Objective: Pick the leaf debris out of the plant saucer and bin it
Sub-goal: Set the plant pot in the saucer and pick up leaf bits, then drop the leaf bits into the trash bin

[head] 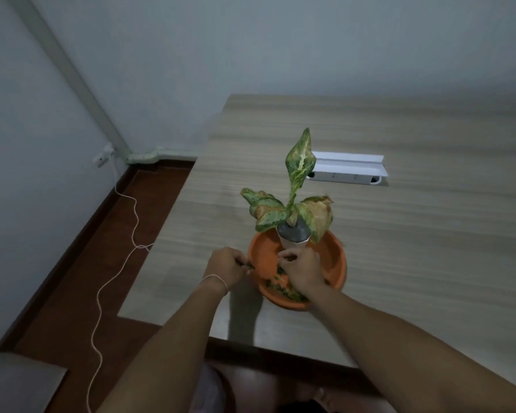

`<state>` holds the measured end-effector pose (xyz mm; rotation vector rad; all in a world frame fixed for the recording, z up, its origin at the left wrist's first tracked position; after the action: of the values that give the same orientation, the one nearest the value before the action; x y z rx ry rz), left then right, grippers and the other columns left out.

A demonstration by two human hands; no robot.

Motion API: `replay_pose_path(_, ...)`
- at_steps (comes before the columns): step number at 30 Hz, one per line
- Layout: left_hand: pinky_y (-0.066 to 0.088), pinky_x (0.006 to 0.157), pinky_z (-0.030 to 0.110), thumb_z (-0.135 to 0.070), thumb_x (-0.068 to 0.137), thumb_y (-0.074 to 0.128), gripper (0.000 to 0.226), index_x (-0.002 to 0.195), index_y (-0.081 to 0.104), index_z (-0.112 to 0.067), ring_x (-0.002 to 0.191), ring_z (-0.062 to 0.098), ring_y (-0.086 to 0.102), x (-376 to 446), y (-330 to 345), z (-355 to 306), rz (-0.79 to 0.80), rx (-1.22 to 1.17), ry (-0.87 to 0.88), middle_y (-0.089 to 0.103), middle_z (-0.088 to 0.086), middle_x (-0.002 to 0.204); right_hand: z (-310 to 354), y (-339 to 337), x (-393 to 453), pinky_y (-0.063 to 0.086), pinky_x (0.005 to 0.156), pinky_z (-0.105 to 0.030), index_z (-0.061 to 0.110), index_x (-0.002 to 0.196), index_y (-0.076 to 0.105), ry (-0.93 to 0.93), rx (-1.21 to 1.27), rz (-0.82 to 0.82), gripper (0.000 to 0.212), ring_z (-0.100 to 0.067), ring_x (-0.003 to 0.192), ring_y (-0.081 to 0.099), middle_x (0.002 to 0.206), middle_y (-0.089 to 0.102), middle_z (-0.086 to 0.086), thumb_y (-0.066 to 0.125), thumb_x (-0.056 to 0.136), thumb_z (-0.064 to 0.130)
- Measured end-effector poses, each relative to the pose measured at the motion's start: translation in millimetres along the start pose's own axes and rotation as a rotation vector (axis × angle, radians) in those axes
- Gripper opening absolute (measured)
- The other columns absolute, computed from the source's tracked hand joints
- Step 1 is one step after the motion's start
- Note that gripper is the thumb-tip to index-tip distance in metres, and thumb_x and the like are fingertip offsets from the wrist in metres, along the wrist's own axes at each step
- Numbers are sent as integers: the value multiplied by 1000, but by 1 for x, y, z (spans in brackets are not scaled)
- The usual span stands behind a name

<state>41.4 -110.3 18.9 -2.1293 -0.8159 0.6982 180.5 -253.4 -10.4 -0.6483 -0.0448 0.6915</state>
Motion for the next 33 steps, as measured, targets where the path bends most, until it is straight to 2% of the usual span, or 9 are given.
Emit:
replay_pose_path(2,56,81,25,-12,70,75,8,76,78,-16,75,15,70,-13,-16,21,-29,-38,-32,77,4,81,10,15,-9,50,78,-22,14,91,80,-13,21,27,11,-12,87,69,94,78,-1,73,83,16)
replay_pose_path(5,54,75,21,-12,72,76,6,76,77,-16,69,11,66,-39,-44,60,-79,-65,-94,76,3,78,31,47,-25,49,77,-23,11,92,80,-40,29,73,12,-14,83,68,93,78,-4,74,82,14)
replay_pose_path(8,56,73,23,-13,71,76,5,75,77,-17,65,10,64,-70,-75,109,-131,-85,-166,75,3,76,60,93,-48,58,78,-32,10,91,80,-70,66,148,11,-16,81,69,91,78,-7,74,82,11)
replay_pose_path(11,54,82,23,-15,69,76,7,76,77,-16,76,14,68,-109,-101,166,-178,-95,-275,76,2,82,90,149,-78,60,82,-35,11,89,80,-130,49,261,11,-15,79,71,89,79,-6,73,81,9)
replay_pose_path(13,49,80,17,-15,68,77,9,77,77,-14,80,14,69,-139,-115,202,-205,-114,-343,77,3,85,108,187,-103,60,83,-34,9,88,80,-173,27,322,10,-16,79,71,87,78,-6,73,81,8)
replay_pose_path(18,41,67,14,-17,68,77,12,79,77,-15,71,9,61,-209,-130,271,-238,-161,-485,77,5,84,135,264,-167,52,77,-22,11,87,80,-306,-69,465,8,-9,73,66,84,77,-3,74,82,10)
replay_pose_path(23,42,70,17,-17,69,77,13,81,76,-12,84,20,69,-236,-119,304,-183,-168,-513,77,7,89,137,306,-203,56,74,-26,16,84,79,-302,-112,552,8,-14,72,70,77,76,-1,73,81,12)
replay_pose_path(29,47,71,20,-19,68,78,10,76,76,-16,81,20,69,-234,-118,321,-220,-187,-527,77,6,85,145,325,-212,53,72,-21,15,85,79,-315,-147,560,8,-12,74,69,79,76,-1,72,81,13)
replay_pose_path(33,49,70,22,-23,68,77,8,74,76,-18,78,19,69,-228,-116,327,-232,-207,-523,76,4,81,138,336,-211,42,57,-5,16,82,79,-275,-170,620,9,0,62,62,72,73,2,70,85,17)
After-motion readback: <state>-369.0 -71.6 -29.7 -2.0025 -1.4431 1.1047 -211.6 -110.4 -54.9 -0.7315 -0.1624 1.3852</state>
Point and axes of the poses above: each hand's wrist, its own x-axis towards the middle knuckle, its own y-axis out of the palm, z = x × y, the point moved 4 cm from there along x, towards the middle knuckle
